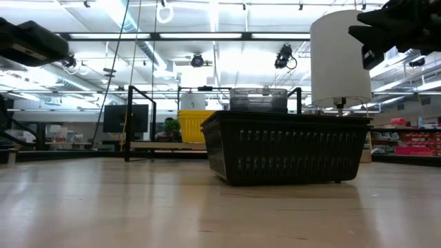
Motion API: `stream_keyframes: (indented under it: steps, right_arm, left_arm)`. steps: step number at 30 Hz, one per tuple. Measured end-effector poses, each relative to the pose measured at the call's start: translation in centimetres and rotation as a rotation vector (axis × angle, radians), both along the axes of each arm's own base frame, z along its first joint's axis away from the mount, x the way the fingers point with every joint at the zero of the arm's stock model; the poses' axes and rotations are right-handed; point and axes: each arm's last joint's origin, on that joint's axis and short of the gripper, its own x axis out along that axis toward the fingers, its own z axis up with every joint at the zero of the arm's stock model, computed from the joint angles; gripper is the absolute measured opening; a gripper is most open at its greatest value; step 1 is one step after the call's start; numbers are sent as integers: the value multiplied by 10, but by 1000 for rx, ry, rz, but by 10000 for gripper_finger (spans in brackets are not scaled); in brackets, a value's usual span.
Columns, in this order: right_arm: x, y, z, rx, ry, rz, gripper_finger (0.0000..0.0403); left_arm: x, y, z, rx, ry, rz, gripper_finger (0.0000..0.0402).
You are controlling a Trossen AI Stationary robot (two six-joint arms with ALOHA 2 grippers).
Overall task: Stack baskets on shelf by color
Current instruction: Stack the bottom black bin on top of the top black bins
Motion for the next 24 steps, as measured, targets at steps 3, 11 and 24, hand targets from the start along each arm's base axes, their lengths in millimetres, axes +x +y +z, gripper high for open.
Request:
stream_keyframes:
  steps: [3,11,24]
  right_arm:
    - [0,0,0,0,0,0,130]
    - [0,0,0,0,0,0,130]
    - [0,0,0,0,0,0,130]
  left_arm:
    - [-2,-3,0,-12,5,-6,117]
    - [-2,-4,-1,7,-6,-16,117]
    - [1,-9,-28,32,87,-55,116]
